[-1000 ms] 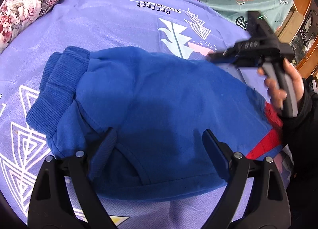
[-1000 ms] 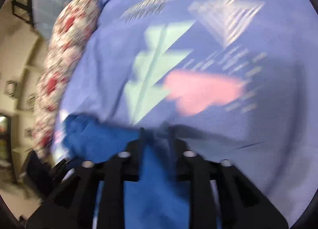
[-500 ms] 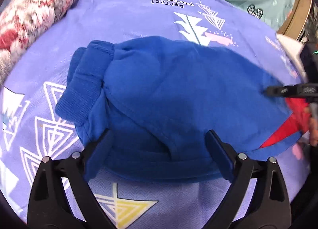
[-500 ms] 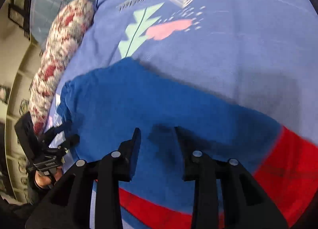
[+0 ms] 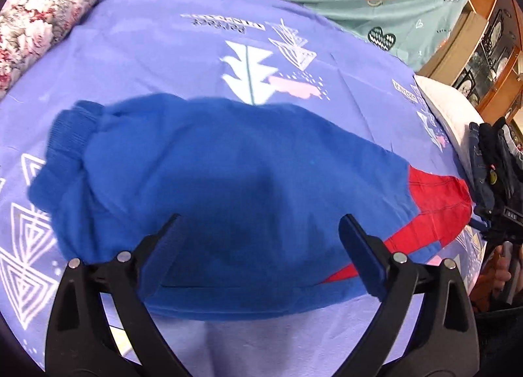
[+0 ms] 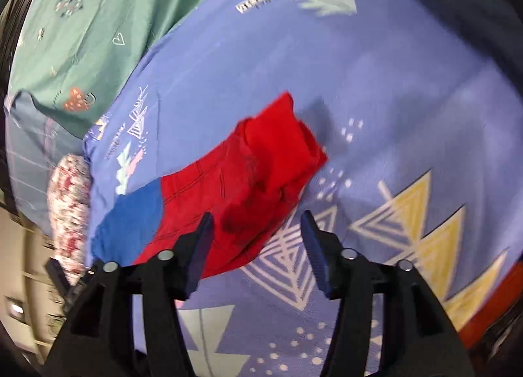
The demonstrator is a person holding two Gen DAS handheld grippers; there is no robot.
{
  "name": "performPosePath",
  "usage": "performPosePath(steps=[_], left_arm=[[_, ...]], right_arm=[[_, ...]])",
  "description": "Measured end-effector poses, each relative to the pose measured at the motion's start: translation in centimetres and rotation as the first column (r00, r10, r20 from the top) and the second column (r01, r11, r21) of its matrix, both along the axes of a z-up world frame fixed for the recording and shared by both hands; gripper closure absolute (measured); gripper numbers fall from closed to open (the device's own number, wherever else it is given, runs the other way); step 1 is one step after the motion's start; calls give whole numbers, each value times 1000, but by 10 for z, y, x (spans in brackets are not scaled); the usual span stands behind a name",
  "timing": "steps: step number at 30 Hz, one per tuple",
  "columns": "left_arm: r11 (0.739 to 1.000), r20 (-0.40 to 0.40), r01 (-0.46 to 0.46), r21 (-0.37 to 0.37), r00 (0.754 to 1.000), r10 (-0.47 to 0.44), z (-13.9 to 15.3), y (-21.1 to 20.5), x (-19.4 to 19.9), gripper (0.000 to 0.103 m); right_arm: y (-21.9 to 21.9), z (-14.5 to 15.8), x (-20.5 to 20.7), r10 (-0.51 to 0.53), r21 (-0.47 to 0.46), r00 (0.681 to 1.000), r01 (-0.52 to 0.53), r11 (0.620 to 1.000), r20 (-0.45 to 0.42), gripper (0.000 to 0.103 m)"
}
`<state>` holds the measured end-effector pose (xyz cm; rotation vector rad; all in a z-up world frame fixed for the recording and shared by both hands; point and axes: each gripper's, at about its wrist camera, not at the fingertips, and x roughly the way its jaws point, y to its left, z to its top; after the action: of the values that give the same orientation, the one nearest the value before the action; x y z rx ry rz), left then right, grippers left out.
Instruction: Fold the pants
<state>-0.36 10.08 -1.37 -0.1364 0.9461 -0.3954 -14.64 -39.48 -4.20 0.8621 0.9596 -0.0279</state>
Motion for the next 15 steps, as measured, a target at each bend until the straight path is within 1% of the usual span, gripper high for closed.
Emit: performPosePath(steps=[4, 7, 8, 9, 10, 11, 12, 14, 15], left_arm=[[1000, 29, 0, 0, 1000, 0, 5, 1, -7, 7], [999, 27, -29, -13, 999, 30, 4, 11, -11, 7], [999, 21, -39, -16, 999, 39, 3, 15, -12, 7], [999, 13, -50, -18, 999, 50, 1, 19, -12, 7], [998, 10, -55, -21, 998, 55, 0, 21, -12, 7], [998, 10, -59, -24, 998, 59, 0, 24, -13, 7], [998, 13, -64, -28, 998, 64, 0, 27, -13, 7], [997, 19, -69, -29, 997, 69, 1, 31, -14, 7], [997, 21, -71, -29, 997, 72, 1, 33, -15, 7]], right_arm=[[8, -15, 15, 15, 14, 1000, -15, 1000, -15, 38], [14, -17, 26, -10, 8, 1000, 10, 1000, 17, 31], [14, -17, 26, -16, 12, 999, 16, 1000, 38, 31], [21, -16, 27, -17, 13, 998, 17, 1000, 57, 37], [26, -18, 27, 1, 26, 997, -4, 1000, 82, 75], [30, -16, 25, 20, 36, 994, -24, 999, 107, 93], [33, -10, 24, 19, 14, 992, -20, 1000, 123, 93], [48, 19, 19, 43, -124, 984, -21, 992, 176, 93], [63, 40, 20, 82, -215, 976, -37, 976, 204, 93]])
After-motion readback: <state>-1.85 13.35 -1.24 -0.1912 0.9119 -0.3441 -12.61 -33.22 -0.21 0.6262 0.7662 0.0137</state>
